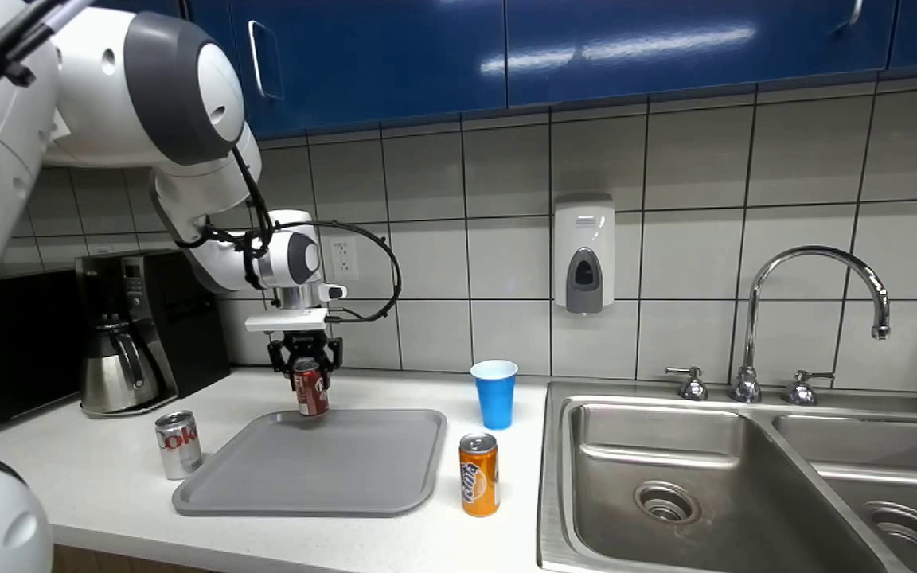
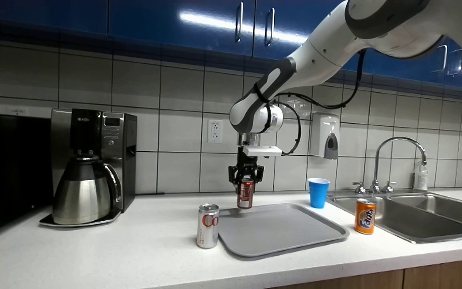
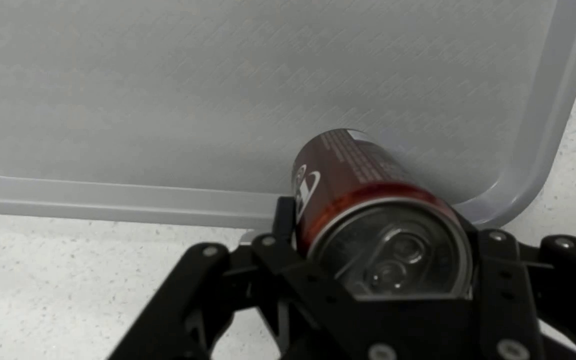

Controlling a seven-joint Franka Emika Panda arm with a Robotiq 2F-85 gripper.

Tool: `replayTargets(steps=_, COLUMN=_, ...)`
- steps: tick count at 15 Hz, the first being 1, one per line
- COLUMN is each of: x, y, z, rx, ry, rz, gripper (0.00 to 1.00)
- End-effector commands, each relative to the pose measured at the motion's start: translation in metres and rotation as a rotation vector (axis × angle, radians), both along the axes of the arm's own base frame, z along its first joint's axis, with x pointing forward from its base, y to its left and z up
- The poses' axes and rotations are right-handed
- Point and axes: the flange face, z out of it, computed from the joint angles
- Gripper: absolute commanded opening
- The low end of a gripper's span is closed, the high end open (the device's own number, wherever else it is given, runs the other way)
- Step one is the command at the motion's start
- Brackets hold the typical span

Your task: Move the orange can to the right the gray can to the left and the red can forward from the tray

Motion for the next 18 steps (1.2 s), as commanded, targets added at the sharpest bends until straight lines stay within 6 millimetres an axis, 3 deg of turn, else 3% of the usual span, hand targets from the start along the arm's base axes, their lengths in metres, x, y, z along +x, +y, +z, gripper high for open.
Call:
replayTargets(steps=1, x=0.015, y=-0.009, z=0.022, rx=0.017, ry=0.003, rz=-0.01, gripper=0.39)
replayTargets(steps=5, x=0.031, y=-0.019, z=0.022, rx=0.001, ry=-0.002, rz=-0.038, gripper=0.39)
replayTargets(steps=13, x=0.066, y=-0.037, z=0.004, rx=-0.02, ry=0.0, rz=-0.082, gripper=0.39)
replayTargets(steps=18, x=0.078, y=-0.043, z=0.001, rx=-0.029, ry=0.013, rz=-0.095, gripper=0.39)
